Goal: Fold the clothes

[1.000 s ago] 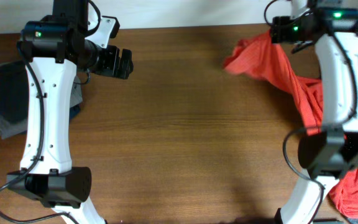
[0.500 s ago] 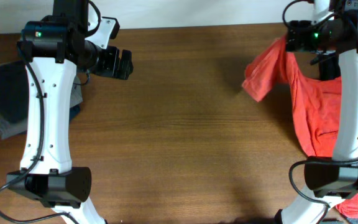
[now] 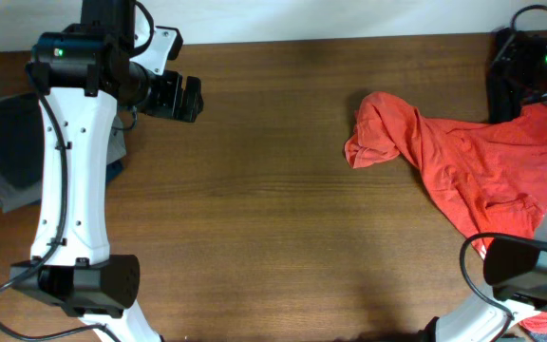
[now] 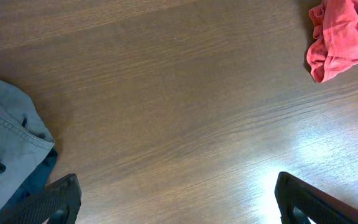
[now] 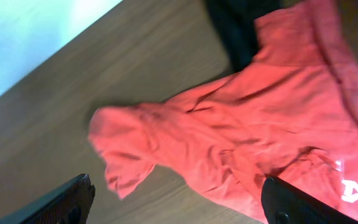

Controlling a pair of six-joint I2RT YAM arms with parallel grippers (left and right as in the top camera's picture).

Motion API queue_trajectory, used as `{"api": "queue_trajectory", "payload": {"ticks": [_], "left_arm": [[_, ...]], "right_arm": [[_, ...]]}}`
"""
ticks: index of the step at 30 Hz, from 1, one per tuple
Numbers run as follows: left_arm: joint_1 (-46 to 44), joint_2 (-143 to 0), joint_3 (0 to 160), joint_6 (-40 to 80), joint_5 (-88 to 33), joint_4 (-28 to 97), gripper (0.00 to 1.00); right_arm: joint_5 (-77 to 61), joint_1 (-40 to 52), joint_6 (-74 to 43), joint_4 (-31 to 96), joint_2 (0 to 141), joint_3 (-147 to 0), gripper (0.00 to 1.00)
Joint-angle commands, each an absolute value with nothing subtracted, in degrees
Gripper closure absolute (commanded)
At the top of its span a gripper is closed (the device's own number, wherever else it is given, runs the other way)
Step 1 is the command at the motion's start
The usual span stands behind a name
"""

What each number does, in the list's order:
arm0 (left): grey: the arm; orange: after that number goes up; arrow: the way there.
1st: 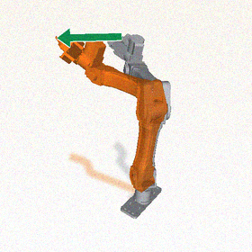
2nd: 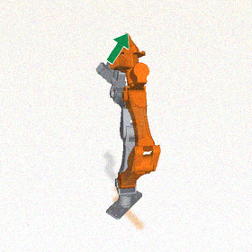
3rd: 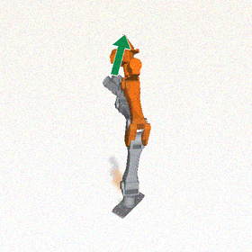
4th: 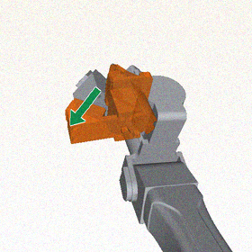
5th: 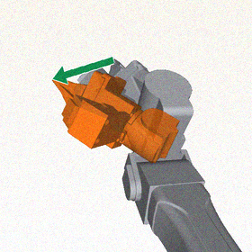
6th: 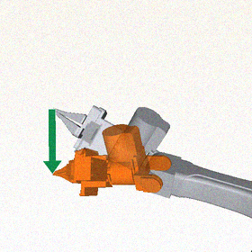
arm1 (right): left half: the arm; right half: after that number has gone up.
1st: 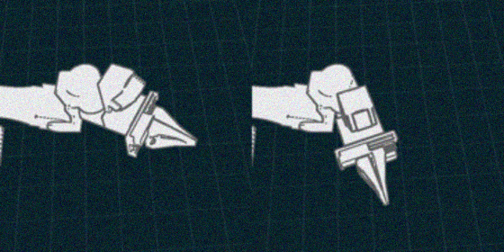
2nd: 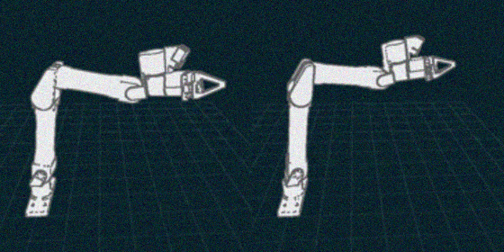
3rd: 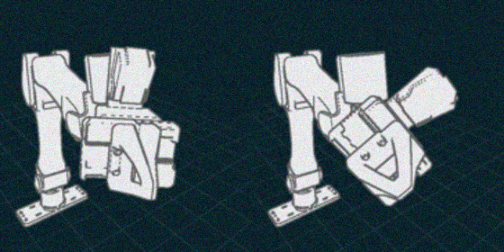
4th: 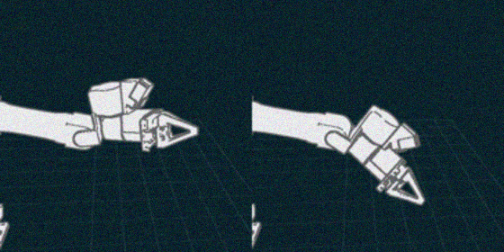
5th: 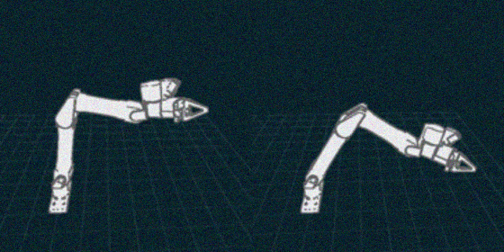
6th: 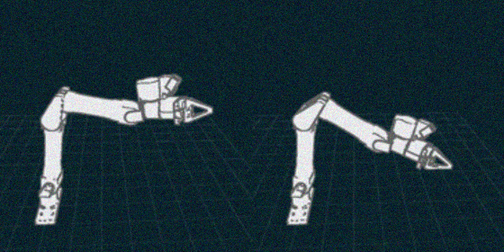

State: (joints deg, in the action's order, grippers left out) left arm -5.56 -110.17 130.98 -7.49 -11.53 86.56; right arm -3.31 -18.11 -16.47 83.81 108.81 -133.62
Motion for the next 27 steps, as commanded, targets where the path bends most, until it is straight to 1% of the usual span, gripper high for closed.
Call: {"api": "queue_trajectory", "payload": {"ticks": [1,5,9,13,15,20,27], "left_arm": [[-5.58,-110.69,131.28,-7.16,-11.09,86.65,0.01],[-5.58,-110.67,131.31,-6.46,-7.73,87.85,0.01],[-5.41,-110.56,131.31,-0.62,-1.19,93.19,0.01],[-5.41,-109.67,131.31,0.73,-1.08,96.64,0.01],[-5.41,-108.25,131.31,0.95,-1.28,96.71,0.01],[-5.41,-102.06,131.28,1.37,-1.21,96.71,0.01],[-5.41,-88.86,126.54,1.98,-1.02,95.31,0.01]], "right_arm": [[-7.53,-15.18,-8.21,84.97,106.19,-134.58,0.09],[-6.96,-12.25,-4.14,87.31,104.44,-134.58,0.09],[-6.9,-10.09,-3.6,91.64,101.12,-134.58,0.08],[-6.87,-8.91,-3.38,96.95,98.5,-134.58,0.08],[-6.85,-8.49,-3.38,97.34,96.66,-133.73,0.08],[-4.99,-6.59,-3.44,97.34,89.71,-130.08,0.08],[-1.63,-1.91,-3.88,95.22,76.16,-117.25,0.08]]}}
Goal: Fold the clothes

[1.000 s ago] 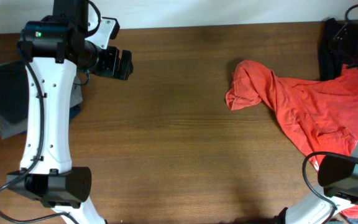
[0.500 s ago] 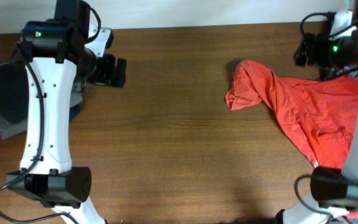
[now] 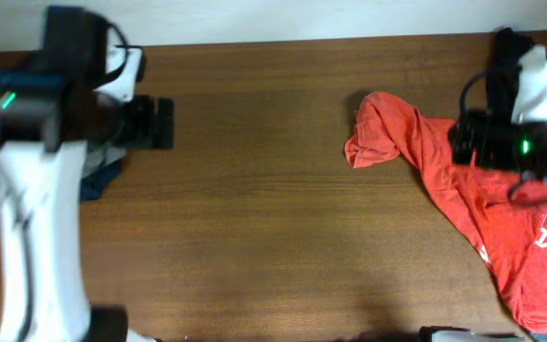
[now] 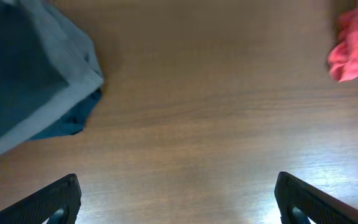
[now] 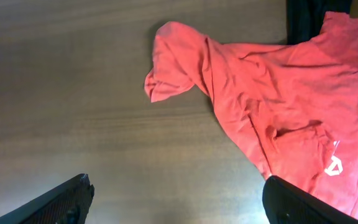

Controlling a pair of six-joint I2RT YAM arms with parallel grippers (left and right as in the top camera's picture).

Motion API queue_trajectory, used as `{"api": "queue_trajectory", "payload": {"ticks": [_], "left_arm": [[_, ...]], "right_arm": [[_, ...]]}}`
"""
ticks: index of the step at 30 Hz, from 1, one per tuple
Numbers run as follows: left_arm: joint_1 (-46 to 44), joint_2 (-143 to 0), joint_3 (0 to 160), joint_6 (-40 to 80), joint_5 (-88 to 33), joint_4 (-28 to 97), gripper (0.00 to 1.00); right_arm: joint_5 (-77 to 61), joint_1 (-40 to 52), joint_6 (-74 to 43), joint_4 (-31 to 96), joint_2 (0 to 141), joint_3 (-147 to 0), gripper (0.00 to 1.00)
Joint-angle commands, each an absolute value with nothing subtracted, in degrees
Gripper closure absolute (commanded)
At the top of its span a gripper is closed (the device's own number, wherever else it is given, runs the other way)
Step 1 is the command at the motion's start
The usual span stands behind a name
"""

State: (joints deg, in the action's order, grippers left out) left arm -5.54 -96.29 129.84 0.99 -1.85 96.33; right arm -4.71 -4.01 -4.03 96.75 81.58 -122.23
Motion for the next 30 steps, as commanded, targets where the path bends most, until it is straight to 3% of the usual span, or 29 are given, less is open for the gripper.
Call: {"api": "queue_trajectory", "payload": {"ticks": [1,9,18,30], "left_arm": [[-5.41,-87.05,124.75,1.98,-1.02,94.06,0.01],[-3.68,-68.95,98.7,1.91,0.27,77.62,0.01],[4.49,-48.47,66.85,1.83,-0.4,53.19,0.01],[6.17,-47.66,58.59,1.93,-0.16,51.94,0.01]], "right_arm": [[-0.93,-1.17,-3.9,93.73,74.02,-114.69,0.08],[1.37,1.21,-6.46,77.95,54.37,-89.65,0.0],[5.87,1.21,-6.46,63.7,39.83,-64.66,0.01],[5.85,1.21,-6.44,63.86,43.72,-59.31,0.01]]}}
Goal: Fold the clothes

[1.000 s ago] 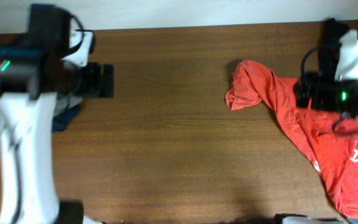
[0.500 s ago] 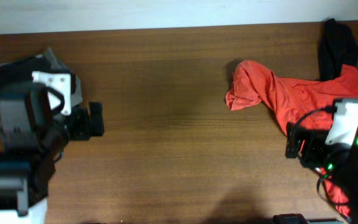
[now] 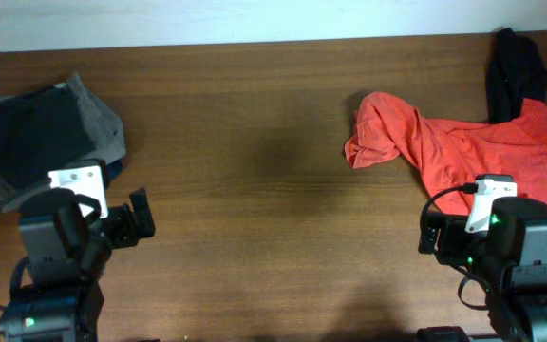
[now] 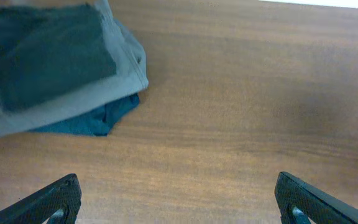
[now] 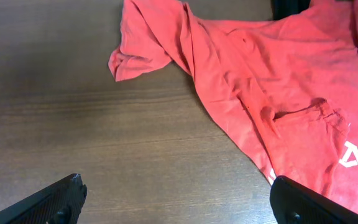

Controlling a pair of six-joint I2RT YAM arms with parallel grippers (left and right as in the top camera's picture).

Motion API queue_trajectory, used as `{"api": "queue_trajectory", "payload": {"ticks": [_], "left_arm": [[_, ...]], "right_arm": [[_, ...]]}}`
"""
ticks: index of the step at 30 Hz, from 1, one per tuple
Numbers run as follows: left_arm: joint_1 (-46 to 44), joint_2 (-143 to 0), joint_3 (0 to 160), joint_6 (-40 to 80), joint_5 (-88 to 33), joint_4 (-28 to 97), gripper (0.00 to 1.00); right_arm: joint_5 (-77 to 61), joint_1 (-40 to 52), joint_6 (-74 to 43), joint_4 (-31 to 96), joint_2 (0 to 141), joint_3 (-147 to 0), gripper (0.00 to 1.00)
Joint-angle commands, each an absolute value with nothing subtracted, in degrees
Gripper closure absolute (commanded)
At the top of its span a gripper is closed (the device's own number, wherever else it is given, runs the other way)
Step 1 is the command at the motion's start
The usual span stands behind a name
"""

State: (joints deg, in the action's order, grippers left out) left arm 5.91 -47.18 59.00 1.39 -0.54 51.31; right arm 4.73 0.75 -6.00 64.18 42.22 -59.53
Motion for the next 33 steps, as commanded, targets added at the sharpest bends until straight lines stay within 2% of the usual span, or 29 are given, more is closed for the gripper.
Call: {"api": "queue_trajectory", "payload": {"ticks": [1,14,30,33], "left_arm": [[6.17,-47.86,58.59,1.93,-0.16,51.96,0.01],[6.17,-48.53,58.59,1.93,-0.16,52.1,0.01],[6.17,-48.53,58.59,1.93,-0.16,52.1,0.01],[6.17,-48.53,58.59,1.93,-0.16,52.1,0.01]], "right_arm": [[5.85,1.21,-6.44,63.83,44.31,-59.31,0.01],[5.85,1.13,-6.44,63.79,52.45,-59.2,0.01],[8.6,1.1,-6.24,63.99,22.46,-58.98,0.01],[8.64,1.13,-5.3,60.47,16.19,-56.07,0.01]]}}
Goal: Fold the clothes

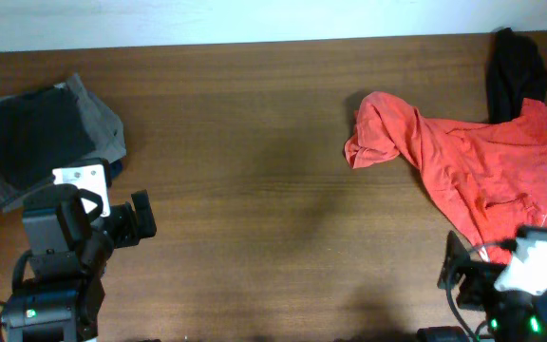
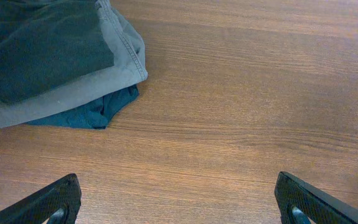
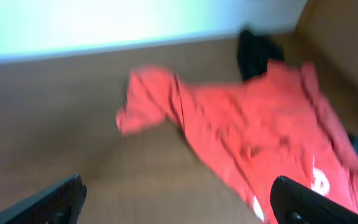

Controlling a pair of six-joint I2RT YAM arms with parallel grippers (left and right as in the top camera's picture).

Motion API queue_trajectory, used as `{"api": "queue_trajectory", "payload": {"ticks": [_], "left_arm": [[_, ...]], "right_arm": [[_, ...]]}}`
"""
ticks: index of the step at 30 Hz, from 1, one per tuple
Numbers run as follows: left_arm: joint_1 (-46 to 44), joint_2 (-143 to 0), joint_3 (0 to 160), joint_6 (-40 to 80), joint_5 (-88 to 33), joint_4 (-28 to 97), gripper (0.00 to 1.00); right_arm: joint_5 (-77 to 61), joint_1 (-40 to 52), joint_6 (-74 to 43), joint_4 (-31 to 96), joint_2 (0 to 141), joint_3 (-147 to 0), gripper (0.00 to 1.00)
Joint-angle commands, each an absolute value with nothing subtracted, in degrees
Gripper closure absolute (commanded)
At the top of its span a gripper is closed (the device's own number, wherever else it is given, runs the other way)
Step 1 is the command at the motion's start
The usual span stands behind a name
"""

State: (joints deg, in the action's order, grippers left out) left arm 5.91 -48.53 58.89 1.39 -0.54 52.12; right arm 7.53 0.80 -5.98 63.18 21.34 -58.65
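A red shirt [image 1: 473,166] lies crumpled and unfolded at the right of the wooden table [image 1: 254,142]; it shows blurred in the right wrist view [image 3: 247,124]. My left gripper [image 1: 141,226] stands open near the front left, over bare wood [image 2: 178,202], holding nothing. My right gripper [image 1: 452,275] is open at the front right, short of the shirt's lower edge, nothing between its fingers [image 3: 178,202].
A folded stack of grey and dark clothes [image 1: 46,133] sits at the far left, seen also in the left wrist view [image 2: 48,56]. A black garment [image 1: 513,62] lies at the back right corner beside the red shirt. A white wall runs behind the table.
My right arm has drawn back toward the table's front edge, and its camera now looks blurred across the table at the wall. The left arm has barely shifted. The shirt lies as before.
At first my left arm reached the far left beside the folded stack and my right arm stood at the far right over the shirt. Both then appeared nearer the front, and now sit low at the front edge. Both grippers stayed open; the shirt kept its shape.
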Motion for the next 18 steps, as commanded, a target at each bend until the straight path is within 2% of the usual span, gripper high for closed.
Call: {"api": "queue_trajectory", "payload": {"ticks": [1,12,18], "left_arm": [[6.17,-48.53,58.59,1.93,-0.16,52.1,0.01],[6.17,-48.53,58.59,1.93,-0.16,52.1,0.01],[6.17,-48.53,58.59,1.93,-0.16,52.1,0.01]], "right_arm": [[8.62,1.1,-4.43,58.06,14.28,-54.06,0.02],[4.49,1.1,-3.22,26.65,0.91,-26.35,0.01],[4.36,1.1,-3.2,5.02,0.21,-11.86,0.01]]}}
